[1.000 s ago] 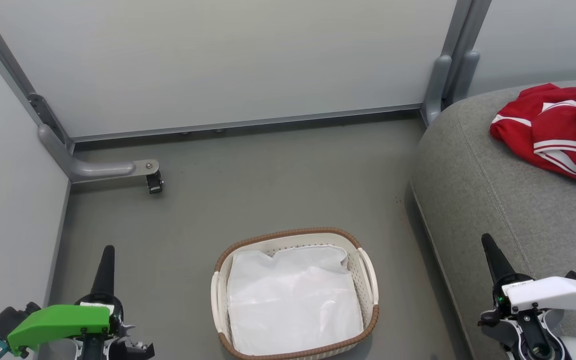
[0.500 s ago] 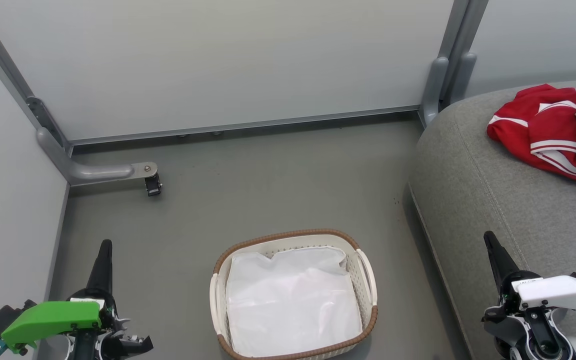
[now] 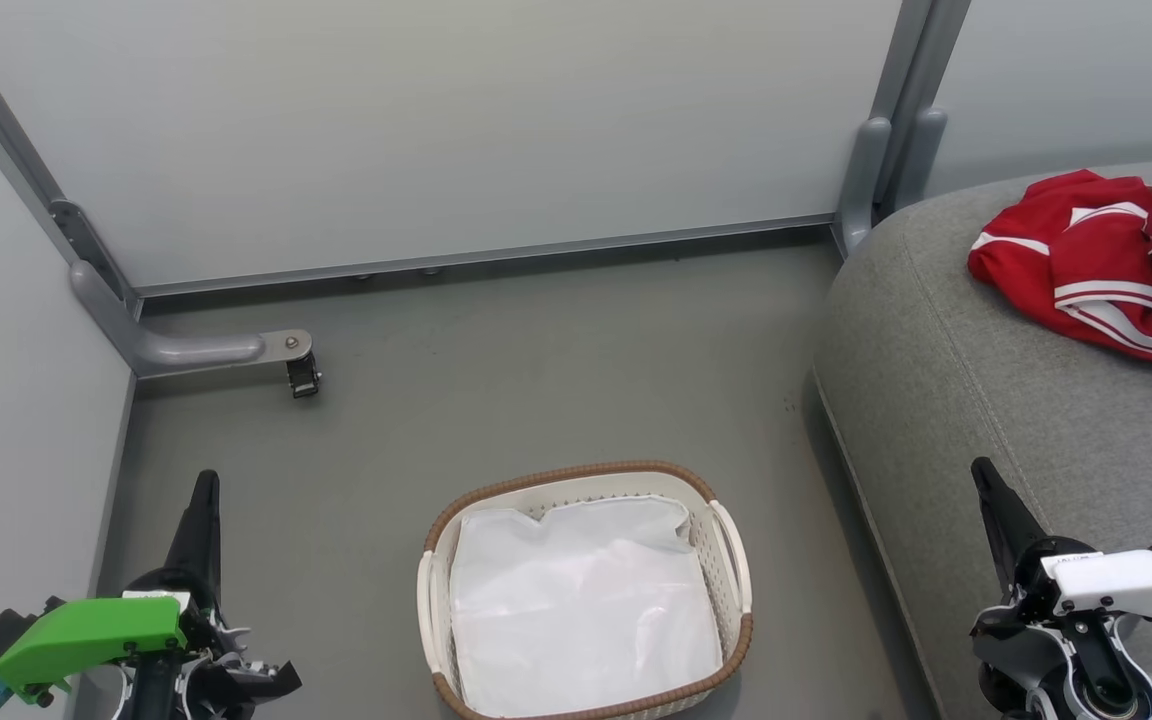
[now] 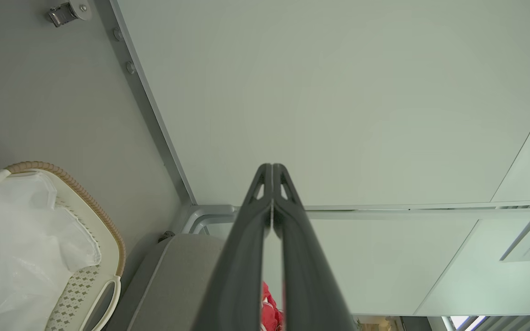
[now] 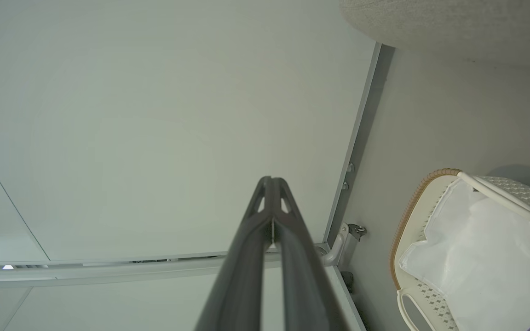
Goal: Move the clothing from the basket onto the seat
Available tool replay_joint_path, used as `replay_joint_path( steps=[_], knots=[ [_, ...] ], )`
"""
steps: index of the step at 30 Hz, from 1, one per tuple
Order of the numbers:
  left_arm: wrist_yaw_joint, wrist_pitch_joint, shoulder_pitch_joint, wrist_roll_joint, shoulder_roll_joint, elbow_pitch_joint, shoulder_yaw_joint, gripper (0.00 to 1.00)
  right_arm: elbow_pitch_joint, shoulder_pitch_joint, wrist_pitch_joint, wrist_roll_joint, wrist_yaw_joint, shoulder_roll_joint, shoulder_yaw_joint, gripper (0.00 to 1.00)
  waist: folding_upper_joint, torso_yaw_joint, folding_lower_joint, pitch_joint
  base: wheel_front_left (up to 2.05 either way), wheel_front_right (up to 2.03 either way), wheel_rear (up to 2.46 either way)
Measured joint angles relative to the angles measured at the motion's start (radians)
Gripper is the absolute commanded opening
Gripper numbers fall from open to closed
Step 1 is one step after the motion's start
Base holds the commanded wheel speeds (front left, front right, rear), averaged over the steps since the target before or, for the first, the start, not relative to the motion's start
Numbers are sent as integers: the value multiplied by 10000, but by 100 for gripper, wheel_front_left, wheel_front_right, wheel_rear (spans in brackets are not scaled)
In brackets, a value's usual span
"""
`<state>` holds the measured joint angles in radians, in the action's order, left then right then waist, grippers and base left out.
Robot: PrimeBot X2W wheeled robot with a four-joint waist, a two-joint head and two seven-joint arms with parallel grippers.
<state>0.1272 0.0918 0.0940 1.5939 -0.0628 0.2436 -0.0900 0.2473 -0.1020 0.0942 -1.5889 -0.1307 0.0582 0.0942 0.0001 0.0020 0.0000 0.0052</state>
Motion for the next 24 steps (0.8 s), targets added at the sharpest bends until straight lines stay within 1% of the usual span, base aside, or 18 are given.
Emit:
replay_joint_path(
  steps=[6,24],
  knots=[
    [6,90,58,330,2,0,-48,0,-15,-5,102,-318,0,0,59,0,0,-20,0,-21,0,0,0],
    [6,123,85,324,25,4,-82,0,-17,-10,111,-313,0,-15,94,0,0,-20,0,-21,0,0,0]
  ],
)
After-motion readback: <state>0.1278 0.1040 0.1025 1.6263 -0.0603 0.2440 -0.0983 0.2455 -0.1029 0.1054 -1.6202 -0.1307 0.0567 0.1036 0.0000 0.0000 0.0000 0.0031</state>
